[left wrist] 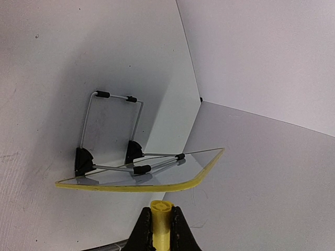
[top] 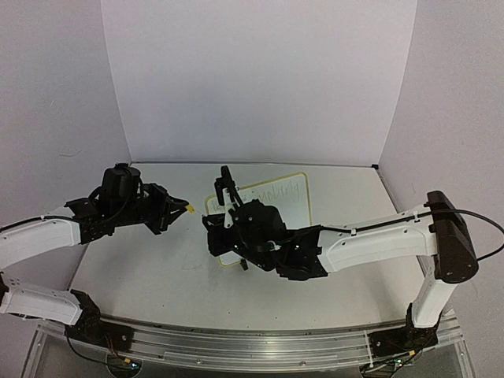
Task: Write a sentence on the whiteboard
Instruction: Insert the whiteboard marker without the cap into the pen cap.
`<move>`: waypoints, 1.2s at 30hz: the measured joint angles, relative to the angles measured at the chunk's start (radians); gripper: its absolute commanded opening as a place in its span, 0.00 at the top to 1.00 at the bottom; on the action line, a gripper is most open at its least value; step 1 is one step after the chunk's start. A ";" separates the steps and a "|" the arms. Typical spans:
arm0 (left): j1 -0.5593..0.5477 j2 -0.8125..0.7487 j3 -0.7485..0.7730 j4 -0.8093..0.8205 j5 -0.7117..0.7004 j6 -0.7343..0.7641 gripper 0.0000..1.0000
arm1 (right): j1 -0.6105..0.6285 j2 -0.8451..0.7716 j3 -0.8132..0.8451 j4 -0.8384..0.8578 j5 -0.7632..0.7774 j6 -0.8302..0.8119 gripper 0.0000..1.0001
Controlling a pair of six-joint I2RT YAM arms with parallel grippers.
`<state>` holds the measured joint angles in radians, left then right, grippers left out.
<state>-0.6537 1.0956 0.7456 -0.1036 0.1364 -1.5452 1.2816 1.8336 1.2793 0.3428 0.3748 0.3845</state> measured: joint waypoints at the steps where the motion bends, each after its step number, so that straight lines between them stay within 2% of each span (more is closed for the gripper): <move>1: 0.000 0.000 0.000 0.000 0.000 0.000 1.00 | 0.000 0.000 0.000 0.000 0.000 0.002 1.00; 36: 0.000 -0.003 0.000 0.000 0.000 -0.008 1.00 | 0.000 0.012 0.005 0.000 0.003 0.013 1.00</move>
<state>-0.6537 1.0927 0.7456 -0.1032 0.1364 -1.5528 1.2816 1.8458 1.2844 0.3429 0.3779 0.3978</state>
